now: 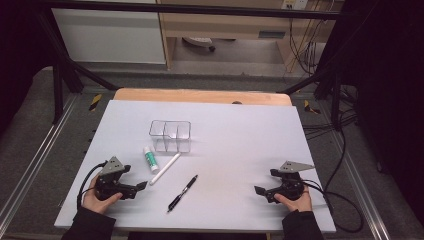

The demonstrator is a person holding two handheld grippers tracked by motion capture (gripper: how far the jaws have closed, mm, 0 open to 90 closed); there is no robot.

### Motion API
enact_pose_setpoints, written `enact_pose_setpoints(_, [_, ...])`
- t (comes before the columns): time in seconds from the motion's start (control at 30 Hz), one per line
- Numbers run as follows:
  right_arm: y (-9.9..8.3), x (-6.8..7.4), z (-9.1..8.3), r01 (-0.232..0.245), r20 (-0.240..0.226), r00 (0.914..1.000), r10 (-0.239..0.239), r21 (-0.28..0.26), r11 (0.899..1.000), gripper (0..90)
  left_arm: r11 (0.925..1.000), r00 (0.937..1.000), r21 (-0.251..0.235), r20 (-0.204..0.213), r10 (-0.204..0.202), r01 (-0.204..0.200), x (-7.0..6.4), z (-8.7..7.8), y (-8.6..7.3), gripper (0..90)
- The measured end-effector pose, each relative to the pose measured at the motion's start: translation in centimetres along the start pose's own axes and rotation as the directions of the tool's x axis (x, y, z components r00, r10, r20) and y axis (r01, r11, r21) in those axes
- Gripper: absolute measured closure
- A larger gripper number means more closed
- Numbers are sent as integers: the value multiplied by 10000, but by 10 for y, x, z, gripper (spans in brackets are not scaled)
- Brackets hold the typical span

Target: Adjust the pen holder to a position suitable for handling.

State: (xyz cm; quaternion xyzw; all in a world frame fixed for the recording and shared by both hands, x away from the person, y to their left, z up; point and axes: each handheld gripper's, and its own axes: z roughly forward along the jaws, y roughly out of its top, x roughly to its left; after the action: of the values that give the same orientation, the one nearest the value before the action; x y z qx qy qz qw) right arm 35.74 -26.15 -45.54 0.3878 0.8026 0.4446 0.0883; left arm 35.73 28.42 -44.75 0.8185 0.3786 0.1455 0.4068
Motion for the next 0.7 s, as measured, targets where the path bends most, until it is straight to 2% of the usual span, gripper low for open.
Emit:
enact_pose_setpoints(0.3, [2, 1, -1, 9, 0, 10000, -9, -108, 9999, 8, 10000, 10000, -39, -19, -67, 67, 0, -1, -2, 81])
enact_pose_setpoints(0.7, [15, 12, 7, 396, -66, 9992, -396, 40, 9992, 5, 10000, 10000, -13, -4, -80, 80, 0, -1, -2, 81])
